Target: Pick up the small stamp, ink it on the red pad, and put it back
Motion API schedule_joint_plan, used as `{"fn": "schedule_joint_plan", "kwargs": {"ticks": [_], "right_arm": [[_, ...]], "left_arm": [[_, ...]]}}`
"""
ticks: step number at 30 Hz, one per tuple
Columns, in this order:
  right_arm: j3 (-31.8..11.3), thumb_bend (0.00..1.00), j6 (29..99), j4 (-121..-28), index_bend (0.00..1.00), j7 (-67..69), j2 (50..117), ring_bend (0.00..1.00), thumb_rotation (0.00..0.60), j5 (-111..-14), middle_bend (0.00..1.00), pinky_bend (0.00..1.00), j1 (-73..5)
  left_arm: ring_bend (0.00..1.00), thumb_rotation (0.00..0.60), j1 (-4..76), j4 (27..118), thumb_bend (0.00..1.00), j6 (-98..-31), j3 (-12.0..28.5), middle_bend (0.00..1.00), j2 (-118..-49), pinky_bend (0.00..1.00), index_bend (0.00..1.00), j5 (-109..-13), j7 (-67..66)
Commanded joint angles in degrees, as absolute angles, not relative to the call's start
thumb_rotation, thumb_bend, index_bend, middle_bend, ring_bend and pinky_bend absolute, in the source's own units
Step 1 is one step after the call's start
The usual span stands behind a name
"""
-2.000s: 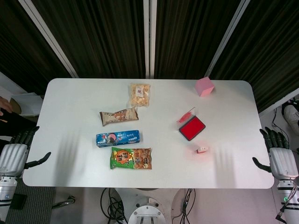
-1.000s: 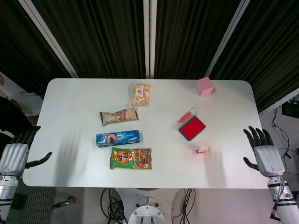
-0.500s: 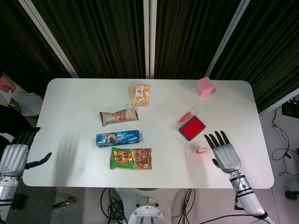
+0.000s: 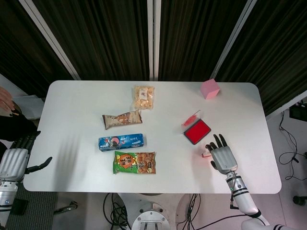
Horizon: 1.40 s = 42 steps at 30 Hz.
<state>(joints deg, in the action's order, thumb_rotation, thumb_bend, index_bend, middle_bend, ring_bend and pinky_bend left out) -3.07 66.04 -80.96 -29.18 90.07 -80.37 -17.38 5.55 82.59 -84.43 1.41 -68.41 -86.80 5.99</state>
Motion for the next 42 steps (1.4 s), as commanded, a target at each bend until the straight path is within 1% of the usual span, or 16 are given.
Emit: {"fn": "schedule_joint_plan", "kwargs": {"ticks": [1,6,11,15,22,42], "right_arm": [[-3.07,0.18,66.41,-80.09,0.36,-28.61,90.88,0.04,0.6,-80.26,0.32,0.0,-17.57],[-3.19,0.18,67.15,-78.99,0.38,-28.02,91.97,0.05,0.6,-80.14,0.33,0.0,-17.69],[-3.34,0.2,67.84,-77.55,0.42,-27.96,93.22,0.08,0.6,-79.92,0.37,0.0,-17.83],[-3.51,0.2,68.26,-75.98,0.43,-27.59,94.32,0.1,0.6,-80.01,0.4,0.0,-18.12],[-3.69,0.23,68.16,-74.8,0.44,-27.06,95.43,0.12,0.6,-79.78,0.42,0.0,-18.67],[-3.57,0.27,69.28,-73.06,0.52,-26.98,97.18,0.18,0.6,-79.23,0.49,0.0,-18.78]], "left_arm": [[0.12,0.184,5.5,82.54,0.17,-84.45,1.4,0.12,-68.37,0.21,0.09,-86.77,6.05],[0.12,0.181,5.44,82.46,0.17,-84.54,1.39,0.12,-68.34,0.21,0.09,-86.79,6.19],[0.12,0.183,5.39,82.35,0.17,-84.42,1.22,0.12,-68.34,0.21,0.09,-86.85,6.26],[0.12,0.183,5.39,82.39,0.17,-84.41,1.27,0.12,-68.15,0.21,0.09,-86.8,6.3],[0.12,0.181,5.44,82.3,0.17,-84.21,1.25,0.12,-68.12,0.21,0.09,-86.75,6.4],[0.12,0.181,5.28,82.08,0.17,-84.37,1.26,0.12,-67.96,0.21,0.09,-86.65,6.72]]}}
